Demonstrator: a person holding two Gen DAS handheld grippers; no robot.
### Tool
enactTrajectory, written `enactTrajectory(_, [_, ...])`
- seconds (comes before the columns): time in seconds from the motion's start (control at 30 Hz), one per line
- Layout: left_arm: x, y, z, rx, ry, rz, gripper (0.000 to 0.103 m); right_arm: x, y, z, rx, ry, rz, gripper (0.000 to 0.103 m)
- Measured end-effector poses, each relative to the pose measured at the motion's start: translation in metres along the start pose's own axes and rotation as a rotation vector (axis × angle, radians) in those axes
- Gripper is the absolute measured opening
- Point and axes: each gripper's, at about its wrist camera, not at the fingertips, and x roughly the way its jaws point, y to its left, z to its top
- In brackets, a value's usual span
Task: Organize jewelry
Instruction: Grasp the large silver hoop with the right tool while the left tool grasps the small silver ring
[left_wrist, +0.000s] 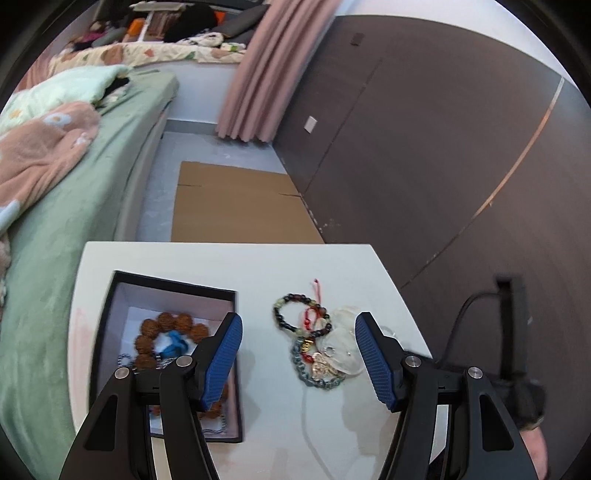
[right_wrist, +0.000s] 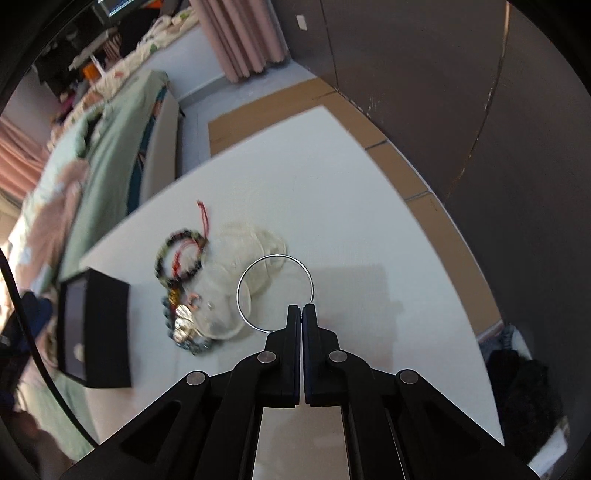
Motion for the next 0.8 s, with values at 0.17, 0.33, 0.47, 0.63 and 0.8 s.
enactTrajectory(0.17, [0.018, -0.017, -0.006, 0.060, 0.040, 0.000, 0.056, -0.016, -0.010, 0.003, 0.035, -0.037, 0.078, 0.002])
enactTrajectory(0.33, [0.041, -0.032, -0.015, 0.122, 0.082, 0.018, 0.036, -0.027, -0.014, 0.014, 0.072, -0.079, 0.158, 0.002])
enactTrajectory(0.47, [0.061, -0.044, -0.023, 0.160, 0.111, 0.029, 0.028, -0.033, -0.019, 0.018, 0.104, -0.093, 0.193, 0.002])
enactTrajectory(0.63, [0.083, -0.051, -0.032, 0.196, 0.142, 0.062, 0.026, -0.036, -0.027, 0.019, 0.121, -0.095, 0.204, 0.002])
enactTrajectory(0.8, [0.099, -0.048, -0.037, 0.202, 0.166, 0.096, 0.026, -0.042, -0.038, 0.019, 0.129, -0.098, 0.210, 0.002])
